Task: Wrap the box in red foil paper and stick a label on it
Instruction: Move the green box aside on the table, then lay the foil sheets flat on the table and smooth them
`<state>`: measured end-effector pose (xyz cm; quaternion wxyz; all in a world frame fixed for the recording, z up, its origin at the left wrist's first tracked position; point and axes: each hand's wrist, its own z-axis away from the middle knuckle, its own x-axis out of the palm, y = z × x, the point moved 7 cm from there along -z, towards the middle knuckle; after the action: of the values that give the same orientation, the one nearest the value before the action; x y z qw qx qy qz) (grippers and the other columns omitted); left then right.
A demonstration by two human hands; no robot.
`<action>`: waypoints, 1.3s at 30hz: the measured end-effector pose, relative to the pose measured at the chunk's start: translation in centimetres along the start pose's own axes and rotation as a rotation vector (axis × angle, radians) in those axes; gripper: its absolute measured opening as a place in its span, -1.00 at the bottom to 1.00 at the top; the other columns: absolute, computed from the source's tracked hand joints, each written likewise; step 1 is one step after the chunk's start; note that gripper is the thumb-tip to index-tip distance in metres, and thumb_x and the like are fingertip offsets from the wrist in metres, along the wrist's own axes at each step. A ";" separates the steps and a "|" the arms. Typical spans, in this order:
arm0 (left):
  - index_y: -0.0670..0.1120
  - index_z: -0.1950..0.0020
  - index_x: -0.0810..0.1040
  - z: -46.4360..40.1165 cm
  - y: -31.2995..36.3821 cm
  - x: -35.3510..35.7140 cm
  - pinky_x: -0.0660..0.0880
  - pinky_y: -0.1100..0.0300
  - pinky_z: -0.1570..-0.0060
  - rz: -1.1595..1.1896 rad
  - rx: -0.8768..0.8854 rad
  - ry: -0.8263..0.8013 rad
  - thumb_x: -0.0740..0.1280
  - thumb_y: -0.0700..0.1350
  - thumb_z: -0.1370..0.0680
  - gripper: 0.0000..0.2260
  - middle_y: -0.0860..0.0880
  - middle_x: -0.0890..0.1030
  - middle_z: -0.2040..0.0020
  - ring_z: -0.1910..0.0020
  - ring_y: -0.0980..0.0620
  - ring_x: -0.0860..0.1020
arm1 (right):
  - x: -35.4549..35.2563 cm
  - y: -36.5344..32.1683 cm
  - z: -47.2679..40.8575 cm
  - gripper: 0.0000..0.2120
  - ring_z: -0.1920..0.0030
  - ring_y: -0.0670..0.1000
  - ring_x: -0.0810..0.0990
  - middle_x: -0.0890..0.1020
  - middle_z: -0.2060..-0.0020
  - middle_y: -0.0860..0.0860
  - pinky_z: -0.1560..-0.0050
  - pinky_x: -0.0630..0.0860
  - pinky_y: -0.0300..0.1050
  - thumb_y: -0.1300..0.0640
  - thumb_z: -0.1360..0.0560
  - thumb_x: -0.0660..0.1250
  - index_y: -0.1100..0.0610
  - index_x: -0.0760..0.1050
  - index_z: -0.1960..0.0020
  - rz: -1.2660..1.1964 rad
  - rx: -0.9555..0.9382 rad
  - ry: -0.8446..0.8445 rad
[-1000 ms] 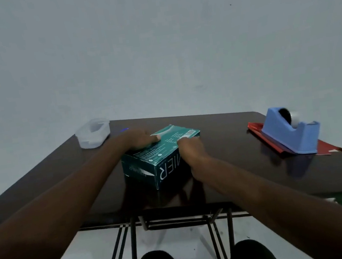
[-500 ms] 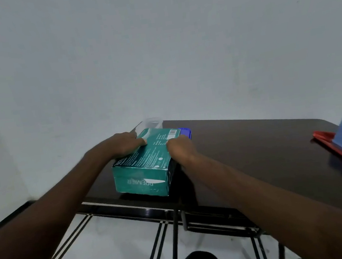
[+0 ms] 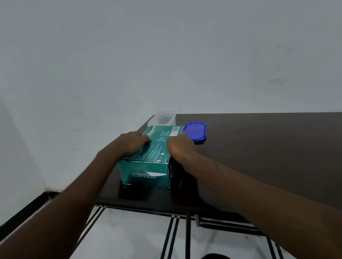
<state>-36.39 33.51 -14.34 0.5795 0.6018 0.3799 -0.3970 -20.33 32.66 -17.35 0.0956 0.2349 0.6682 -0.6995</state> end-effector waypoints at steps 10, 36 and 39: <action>-0.03 -0.50 0.32 0.5 4.8 -2.0 0.32 0.04 -0.25 -0.082 0.153 0.163 0.20 0.25 -0.58 -0.43 -0.17 0.39 -0.44 -0.38 -0.14 0.39 | -6.2 1.2 -0.6 -0.52 -0.26 0.25 0.46 0.47 -0.29 0.25 -0.20 0.43 0.03 -0.02 -0.61 0.14 0.28 0.29 -0.40 0.177 -0.153 0.059; -0.21 -0.26 0.42 3.7 50.6 26.5 0.57 0.22 0.51 0.814 0.181 -0.629 0.33 0.03 -0.59 -0.61 -0.27 0.58 0.11 0.39 -0.06 0.58 | -51.3 23.3 8.2 -0.44 -0.01 0.13 0.51 0.52 -0.10 0.12 0.18 0.35 -0.13 0.03 -0.43 0.45 0.26 0.30 -0.27 0.482 0.204 0.719; -0.25 -0.05 0.47 3.7 52.4 27.4 0.54 0.23 0.43 0.717 0.166 -0.564 0.31 -0.16 -0.61 -0.85 -0.19 0.52 0.27 0.42 -0.02 0.52 | -51.6 24.6 7.7 -0.36 -0.12 0.09 0.55 0.55 -0.16 0.07 0.10 0.39 -0.15 -0.06 -0.40 0.49 0.22 0.37 -0.34 0.432 0.199 0.635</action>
<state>22.38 27.62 -18.78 0.7109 0.6080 -0.0574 -0.3488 34.04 13.60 -15.71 0.0058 0.5828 0.5287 -0.6171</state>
